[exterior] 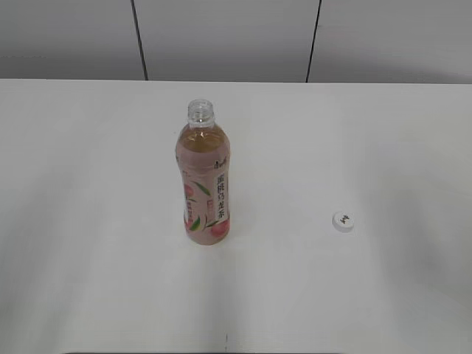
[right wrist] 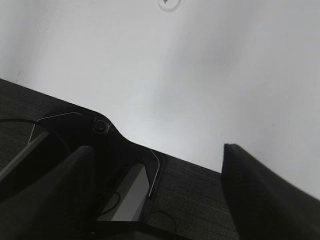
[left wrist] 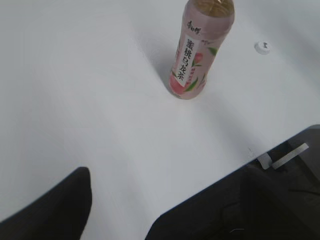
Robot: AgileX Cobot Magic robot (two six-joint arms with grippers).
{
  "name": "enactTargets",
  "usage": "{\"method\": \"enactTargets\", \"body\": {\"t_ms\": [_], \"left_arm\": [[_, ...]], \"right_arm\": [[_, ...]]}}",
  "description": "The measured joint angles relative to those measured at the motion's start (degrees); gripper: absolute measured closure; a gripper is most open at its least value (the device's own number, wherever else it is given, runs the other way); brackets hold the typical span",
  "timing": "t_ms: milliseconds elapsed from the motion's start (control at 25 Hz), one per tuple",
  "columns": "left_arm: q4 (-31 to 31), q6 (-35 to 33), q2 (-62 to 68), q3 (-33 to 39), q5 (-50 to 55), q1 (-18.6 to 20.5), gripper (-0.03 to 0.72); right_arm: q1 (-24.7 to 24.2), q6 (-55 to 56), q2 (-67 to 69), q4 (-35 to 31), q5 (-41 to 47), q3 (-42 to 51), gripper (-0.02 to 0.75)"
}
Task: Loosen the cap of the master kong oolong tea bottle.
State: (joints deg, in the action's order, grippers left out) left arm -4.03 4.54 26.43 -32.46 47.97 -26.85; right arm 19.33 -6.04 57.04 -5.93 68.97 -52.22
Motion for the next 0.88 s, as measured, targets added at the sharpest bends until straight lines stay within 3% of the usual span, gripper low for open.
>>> {"method": "enactTargets", "body": {"t_ms": [280,480,760,880], "left_arm": [[1.8,-0.5,-12.3,-0.6,11.6,0.0,0.146],[6.0,-0.5,-18.3,-0.5,10.7,0.0,0.146],[4.9,-0.9,-20.5,0.4,10.8,0.0,0.157],[4.9,-1.0,-20.9,0.5,10.8,0.0,0.171]], "right_arm": [[0.0,3.7,-19.4,5.4,0.8,10.9,0.142],[0.0,4.0,-32.1,9.6,0.9,15.1,0.164],[0.0,4.1,-48.7,13.4,0.6,20.4,0.206],[0.0,6.8,-55.4,13.4,-3.3,21.7,0.208]]}}
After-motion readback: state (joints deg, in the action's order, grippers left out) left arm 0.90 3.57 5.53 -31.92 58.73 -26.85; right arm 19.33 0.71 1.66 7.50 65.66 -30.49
